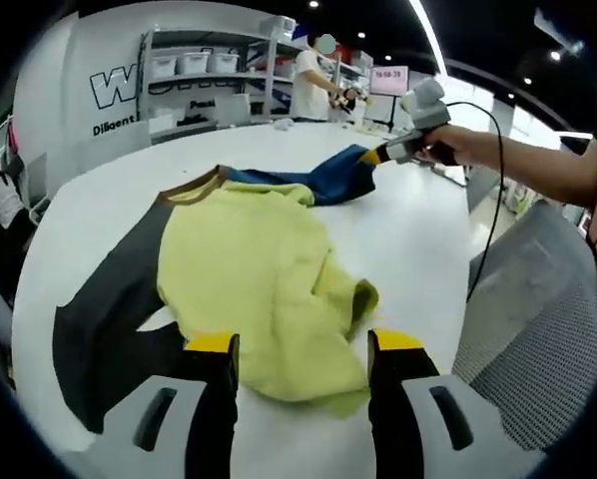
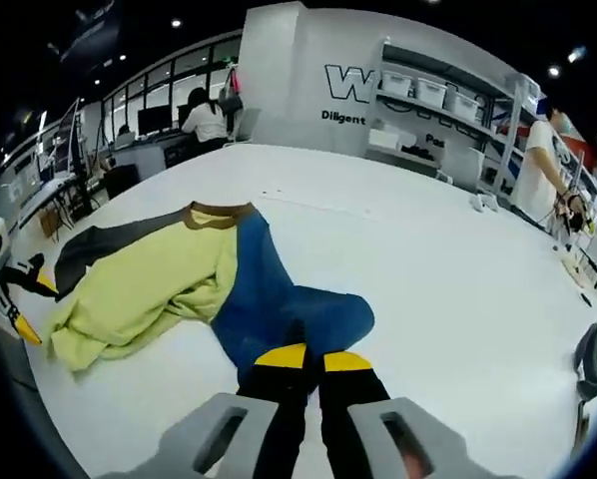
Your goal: Fold the garment on the visible template until the final outline fits inside the template.
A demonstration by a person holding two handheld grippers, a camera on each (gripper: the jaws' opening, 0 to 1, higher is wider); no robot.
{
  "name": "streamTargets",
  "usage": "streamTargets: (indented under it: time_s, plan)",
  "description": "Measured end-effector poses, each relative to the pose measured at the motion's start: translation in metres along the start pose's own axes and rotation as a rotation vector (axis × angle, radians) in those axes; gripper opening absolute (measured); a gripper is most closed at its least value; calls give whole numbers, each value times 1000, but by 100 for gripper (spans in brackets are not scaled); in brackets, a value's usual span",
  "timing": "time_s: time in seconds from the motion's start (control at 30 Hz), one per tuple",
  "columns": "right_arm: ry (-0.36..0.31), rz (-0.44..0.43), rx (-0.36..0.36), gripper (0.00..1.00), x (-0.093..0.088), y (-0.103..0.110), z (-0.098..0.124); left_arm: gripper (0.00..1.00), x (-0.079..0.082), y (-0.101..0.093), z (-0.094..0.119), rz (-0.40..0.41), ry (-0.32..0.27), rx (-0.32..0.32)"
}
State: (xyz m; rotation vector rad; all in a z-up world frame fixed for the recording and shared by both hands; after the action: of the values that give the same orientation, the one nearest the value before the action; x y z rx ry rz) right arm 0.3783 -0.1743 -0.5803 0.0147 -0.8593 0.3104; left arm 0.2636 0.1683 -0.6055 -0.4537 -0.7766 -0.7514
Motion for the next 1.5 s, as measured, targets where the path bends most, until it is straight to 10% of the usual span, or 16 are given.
streamTargets:
  time_s: [0.67, 1.5]
  plan:
    - [43, -1, -39, 0, -22, -37, -15, 29, -11, -8, -5, -40, 59, -53]
    - [29, 2, -35, 18, -17, -22, 0, 23, -14, -8, -5, -59, 92, -37]
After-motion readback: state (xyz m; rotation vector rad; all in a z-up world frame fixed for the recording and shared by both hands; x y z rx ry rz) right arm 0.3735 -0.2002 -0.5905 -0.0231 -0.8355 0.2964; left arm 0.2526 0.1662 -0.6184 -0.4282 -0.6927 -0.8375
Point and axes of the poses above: the point that each gripper's makers call its tool centre point, and the gripper's own axes: z roughly backward along the fingers, y roughly to its left, x roughly out of its top, the point moved 5 cm from there along z, roughly backward along the fingers, and after that the axes turned 3 degrees about y, right-handed, at the moved point
